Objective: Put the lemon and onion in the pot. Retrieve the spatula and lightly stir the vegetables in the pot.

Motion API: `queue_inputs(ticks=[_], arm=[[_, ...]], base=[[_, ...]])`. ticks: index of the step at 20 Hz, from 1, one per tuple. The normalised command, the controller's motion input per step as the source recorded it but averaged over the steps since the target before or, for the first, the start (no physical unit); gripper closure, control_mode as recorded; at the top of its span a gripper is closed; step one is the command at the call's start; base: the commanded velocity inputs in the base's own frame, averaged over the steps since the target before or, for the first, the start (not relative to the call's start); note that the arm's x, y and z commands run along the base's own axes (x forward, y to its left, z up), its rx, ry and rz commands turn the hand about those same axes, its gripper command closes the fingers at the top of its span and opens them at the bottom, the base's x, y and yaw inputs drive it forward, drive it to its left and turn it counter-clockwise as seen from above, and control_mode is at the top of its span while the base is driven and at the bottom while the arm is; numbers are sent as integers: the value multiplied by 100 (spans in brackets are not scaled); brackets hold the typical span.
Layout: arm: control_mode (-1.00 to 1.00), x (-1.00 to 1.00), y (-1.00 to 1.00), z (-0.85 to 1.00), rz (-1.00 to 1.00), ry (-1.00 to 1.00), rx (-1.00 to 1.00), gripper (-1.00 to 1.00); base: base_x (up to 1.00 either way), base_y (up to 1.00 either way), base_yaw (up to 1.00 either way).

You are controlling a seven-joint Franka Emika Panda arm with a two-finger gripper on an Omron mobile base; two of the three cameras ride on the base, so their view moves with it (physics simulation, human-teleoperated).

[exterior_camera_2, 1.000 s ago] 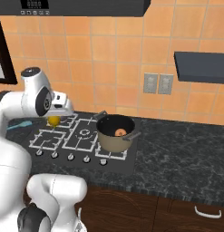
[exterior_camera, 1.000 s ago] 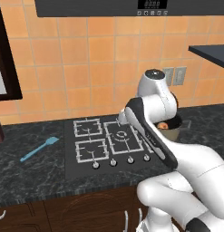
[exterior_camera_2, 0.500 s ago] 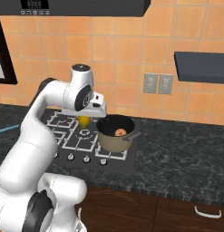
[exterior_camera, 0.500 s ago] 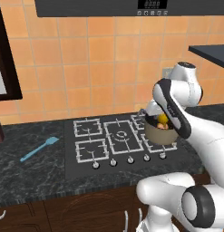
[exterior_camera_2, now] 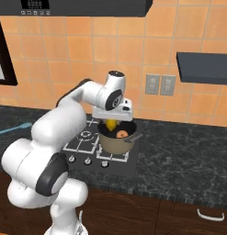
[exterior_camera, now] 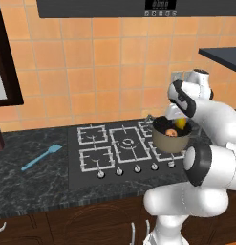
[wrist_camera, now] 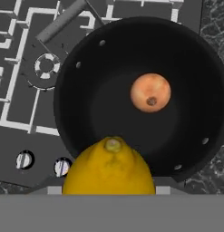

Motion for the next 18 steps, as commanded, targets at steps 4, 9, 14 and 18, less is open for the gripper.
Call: queue_inputs(ticks=[4, 9, 14, 18], arm=[[-100, 74, -4, -62, 1, 0, 0, 100], [-100, 58, 0, -61, 0, 0, -1, 100], [-100, 41, 0, -40, 0, -1, -1, 100], [-100, 17, 0, -36, 0, -4, -2, 100]], base=[[0, 0, 0], [0, 0, 0], [0, 0, 0], [0, 0, 0]])
